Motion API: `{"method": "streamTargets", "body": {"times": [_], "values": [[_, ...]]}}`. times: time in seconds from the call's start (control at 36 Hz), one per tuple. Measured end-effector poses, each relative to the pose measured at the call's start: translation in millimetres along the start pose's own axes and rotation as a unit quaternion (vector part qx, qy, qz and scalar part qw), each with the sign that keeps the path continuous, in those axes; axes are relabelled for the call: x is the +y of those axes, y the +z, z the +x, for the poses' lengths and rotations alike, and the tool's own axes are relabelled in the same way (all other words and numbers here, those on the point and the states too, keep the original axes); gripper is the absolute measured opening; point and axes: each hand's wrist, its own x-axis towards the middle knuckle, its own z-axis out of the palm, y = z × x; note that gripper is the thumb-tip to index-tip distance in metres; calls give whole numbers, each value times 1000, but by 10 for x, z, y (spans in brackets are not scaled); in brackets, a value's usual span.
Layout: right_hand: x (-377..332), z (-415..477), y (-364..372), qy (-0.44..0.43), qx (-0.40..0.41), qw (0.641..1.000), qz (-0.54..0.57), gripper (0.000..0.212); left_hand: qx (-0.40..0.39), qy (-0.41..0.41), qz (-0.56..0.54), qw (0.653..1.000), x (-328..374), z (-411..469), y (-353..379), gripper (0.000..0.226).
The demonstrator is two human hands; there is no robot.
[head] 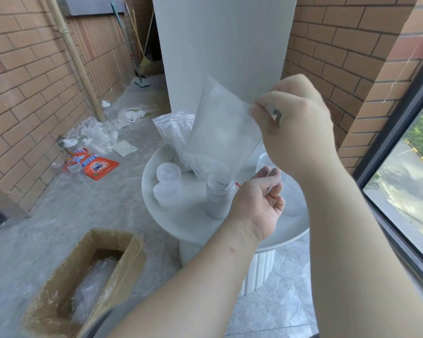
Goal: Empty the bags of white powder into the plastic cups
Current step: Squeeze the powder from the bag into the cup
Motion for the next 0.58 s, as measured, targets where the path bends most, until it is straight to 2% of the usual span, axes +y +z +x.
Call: {"method": "streamTargets", "body": {"times": [0.06, 0.14, 0.19, 0.28, 0.36, 0.42, 0.58], "values": [[14, -15, -3, -2, -15, 1000, 10, 19, -1, 0, 1, 1000, -4, 2, -3, 28], [38, -20, -28, -6, 17, 1000, 16, 22, -1, -2, -1, 1000, -3, -7, 4, 30], [30, -35, -39, -5, -8, 1000, 15, 20, 0, -2, -3, 1000, -5, -8, 10, 30], [47, -36, -47, -2, 24, 1000, 17, 23, 1, 0, -1, 1000, -5, -16, 18, 33], [49, -37, -55, 2, -29, 999, 18, 24, 2, -2, -3, 1000, -1, -23, 18, 33], [55, -36, -62, 6, 4, 1000, 17, 28, 4, -4, -5, 1000, 2, -32, 20, 32], [73, -22, -70, 15, 15, 999, 29, 27, 9, -8, -13, 1000, 20, -43, 19, 27]]}}
